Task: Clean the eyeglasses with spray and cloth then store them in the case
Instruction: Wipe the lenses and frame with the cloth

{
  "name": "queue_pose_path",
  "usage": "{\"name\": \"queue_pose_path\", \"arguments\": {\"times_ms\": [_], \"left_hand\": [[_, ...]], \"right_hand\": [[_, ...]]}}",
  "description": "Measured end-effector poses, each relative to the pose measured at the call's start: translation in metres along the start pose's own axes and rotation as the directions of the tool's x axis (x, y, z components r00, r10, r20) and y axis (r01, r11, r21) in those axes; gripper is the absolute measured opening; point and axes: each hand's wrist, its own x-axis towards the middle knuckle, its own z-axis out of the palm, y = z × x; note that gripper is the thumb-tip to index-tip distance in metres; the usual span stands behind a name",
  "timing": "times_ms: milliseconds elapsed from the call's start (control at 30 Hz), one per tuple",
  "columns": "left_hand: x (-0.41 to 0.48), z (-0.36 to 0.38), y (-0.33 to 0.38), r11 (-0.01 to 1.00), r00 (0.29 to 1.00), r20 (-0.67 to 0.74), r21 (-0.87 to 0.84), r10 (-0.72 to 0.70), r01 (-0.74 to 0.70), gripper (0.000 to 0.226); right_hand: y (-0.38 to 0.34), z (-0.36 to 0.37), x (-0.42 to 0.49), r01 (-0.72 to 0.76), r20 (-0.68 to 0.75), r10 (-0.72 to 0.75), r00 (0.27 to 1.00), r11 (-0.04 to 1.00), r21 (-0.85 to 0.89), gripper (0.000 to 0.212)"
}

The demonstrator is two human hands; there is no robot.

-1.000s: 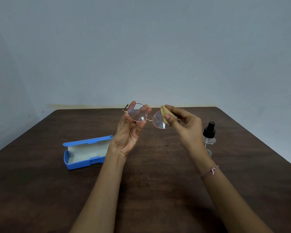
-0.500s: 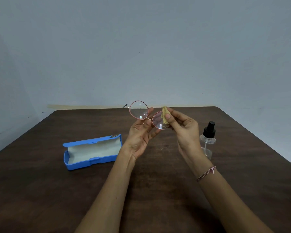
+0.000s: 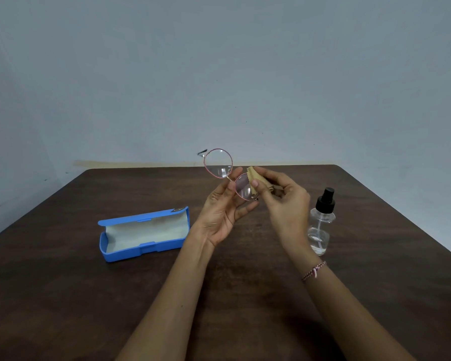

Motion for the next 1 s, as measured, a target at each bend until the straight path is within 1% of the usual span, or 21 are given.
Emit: {"name": "queue_pose_path", "arguments": {"times_ms": [33, 100, 133, 200, 500, 733, 1000], "left_hand": [[0.000, 0.000, 0.000, 1.000, 1.000, -0.001, -0.001, 0.004, -0.004, 0.050], [0.000, 0.000, 0.000, 1.000, 1.000, -0.006, -0.006, -0.001, 0.001, 0.051], [0.000, 0.000, 0.000, 1.000, 1.000, -0.010, -0.011, -0.010, 0.010, 0.052], [0.000, -0.002, 0.000, 1.000, 1.000, -0.011, -0.009, -0.018, 0.018, 0.052], [-0.001, -0.002, 0.003, 0.996, 0.998, 0.032, 0.070, -0.055, 0.052, 0.047], [-0.002, -0.005, 0.008, 0.990, 0.995, 0.076, 0.126, -0.067, 0.057, 0.047], [-0.001, -0.007, 0.010, 0.977, 0.993, 0.071, 0.198, -0.096, 0.080, 0.051]], "right_hand": [[0.000, 0.001, -0.001, 0.082, 0.003, -0.082, 0.997, 0.993, -0.089, 0.024], [0.001, 0.003, -0.003, 0.237, 0.034, -0.235, 0.971, 0.942, -0.236, 0.024], [0.001, 0.005, -0.004, 0.287, 0.053, -0.284, 0.957, 0.917, -0.278, 0.024], [0.001, 0.006, -0.004, 0.328, 0.072, -0.322, 0.944, 0.888, -0.322, 0.024], [0.001, 0.003, -0.002, 0.333, 0.087, -0.331, 0.940, 0.830, -0.448, 0.025], [-0.001, -0.002, 0.001, 0.363, 0.103, -0.359, 0.928, 0.801, -0.477, 0.023], [0.001, -0.003, 0.003, 0.371, 0.121, -0.361, 0.925, 0.785, -0.497, 0.023]]}}
